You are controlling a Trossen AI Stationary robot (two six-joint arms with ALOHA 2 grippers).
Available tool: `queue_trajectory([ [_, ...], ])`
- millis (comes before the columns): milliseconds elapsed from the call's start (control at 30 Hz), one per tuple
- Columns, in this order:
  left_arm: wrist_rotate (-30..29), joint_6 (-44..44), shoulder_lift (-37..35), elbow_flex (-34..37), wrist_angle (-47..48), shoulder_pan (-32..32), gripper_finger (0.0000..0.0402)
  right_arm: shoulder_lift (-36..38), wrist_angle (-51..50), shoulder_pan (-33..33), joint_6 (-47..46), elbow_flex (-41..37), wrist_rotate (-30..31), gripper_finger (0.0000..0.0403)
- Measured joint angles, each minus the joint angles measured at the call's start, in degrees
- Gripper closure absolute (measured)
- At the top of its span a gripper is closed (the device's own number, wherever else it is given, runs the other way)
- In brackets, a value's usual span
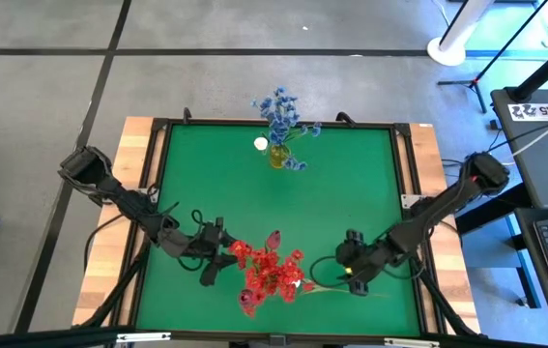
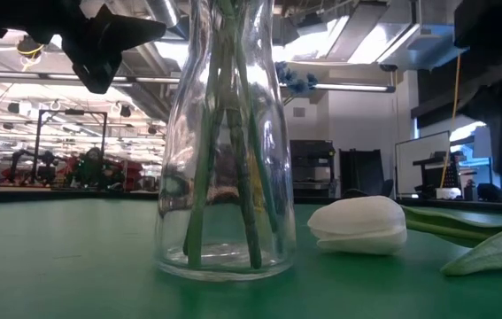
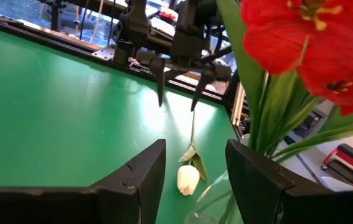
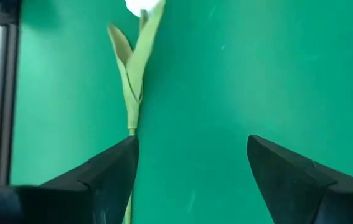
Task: Sort flowers into vase by color
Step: Put the white flower into the yellow vase
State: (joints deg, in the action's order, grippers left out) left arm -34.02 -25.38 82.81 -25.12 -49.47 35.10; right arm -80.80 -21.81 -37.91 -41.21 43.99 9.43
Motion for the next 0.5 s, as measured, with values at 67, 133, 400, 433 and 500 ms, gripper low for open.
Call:
queue_trajectory([
  [67,0.09,0.01,0.0,0.0,0.1,-0.01,0.0239,-2.45,2.36,0.0,-0.63,0.0,-0.34,0.0104],
  [133,0.03,0.0,0.0,0.0,0.28,-0.05,0.0239,-4.71,6.17,0.02,-0.58,0.0,-1.55,0.0104],
  [400,0.01,-0.03,0.0,0.0,0.5,-0.05,0.0239,-12.66,17.11,0.02,-0.03,0.09,-2.11,0.0104],
  [433,0.02,-0.04,0.0,0.0,0.48,-0.05,0.0239,-13.45,17.81,0.02,0.68,0.27,-2.07,0.0104],
  [500,0.02,-0.06,0.0,0.0,0.5,-0.06,0.0239,-14.72,18.72,0.02,1.87,1.1,-2.05,0.0104],
])
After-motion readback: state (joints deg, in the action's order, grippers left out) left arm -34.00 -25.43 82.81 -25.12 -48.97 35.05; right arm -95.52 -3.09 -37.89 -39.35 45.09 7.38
